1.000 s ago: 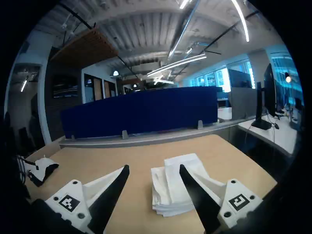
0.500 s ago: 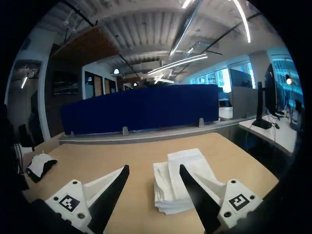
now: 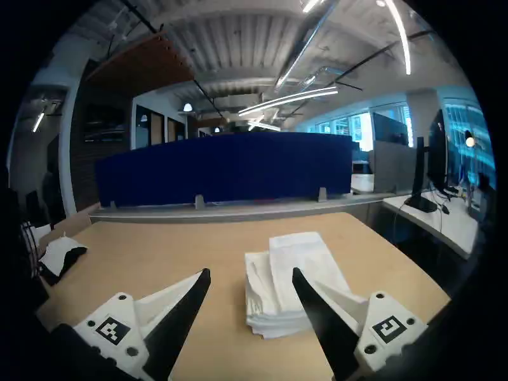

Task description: Fold towel

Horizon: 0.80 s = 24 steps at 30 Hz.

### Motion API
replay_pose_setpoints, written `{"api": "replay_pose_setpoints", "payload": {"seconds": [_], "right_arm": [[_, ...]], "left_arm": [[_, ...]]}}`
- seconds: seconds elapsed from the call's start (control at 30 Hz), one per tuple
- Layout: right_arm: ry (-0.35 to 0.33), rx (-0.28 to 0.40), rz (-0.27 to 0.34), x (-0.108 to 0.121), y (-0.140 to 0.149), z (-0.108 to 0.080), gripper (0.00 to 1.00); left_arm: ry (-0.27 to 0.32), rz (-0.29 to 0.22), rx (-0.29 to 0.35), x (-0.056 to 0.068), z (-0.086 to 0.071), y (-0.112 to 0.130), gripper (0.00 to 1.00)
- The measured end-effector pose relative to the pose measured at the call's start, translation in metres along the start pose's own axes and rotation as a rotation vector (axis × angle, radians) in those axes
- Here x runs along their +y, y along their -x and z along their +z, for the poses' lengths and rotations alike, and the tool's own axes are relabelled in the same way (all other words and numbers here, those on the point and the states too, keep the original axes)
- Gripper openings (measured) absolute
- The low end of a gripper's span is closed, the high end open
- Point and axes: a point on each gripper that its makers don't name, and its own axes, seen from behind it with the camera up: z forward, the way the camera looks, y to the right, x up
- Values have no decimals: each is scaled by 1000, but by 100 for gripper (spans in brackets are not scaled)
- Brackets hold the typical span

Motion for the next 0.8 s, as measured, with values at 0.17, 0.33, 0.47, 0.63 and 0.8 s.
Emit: {"api": "replay_pose_setpoints", "payload": {"seconds": [0.17, 0.33, 0.47, 0.63, 0.8], "right_arm": [[6, -27, -22, 2, 5, -9, 100], [39, -32, -18, 14, 0, -10, 100], [71, -19, -13, 23, -9, -8, 100], [89, 0, -32, 27, -13, -7, 100], [91, 0, -61, 24, -9, -4, 100]], "left_arm": [[-24, 29, 42, -2, 8, 7, 95], [-50, 65, 84, -10, 15, 9, 95], [-51, 101, 115, -10, 19, 13, 95], [-38, 111, 126, -10, 25, 29, 95], [-40, 80, 118, -16, 31, 50, 95]]}}
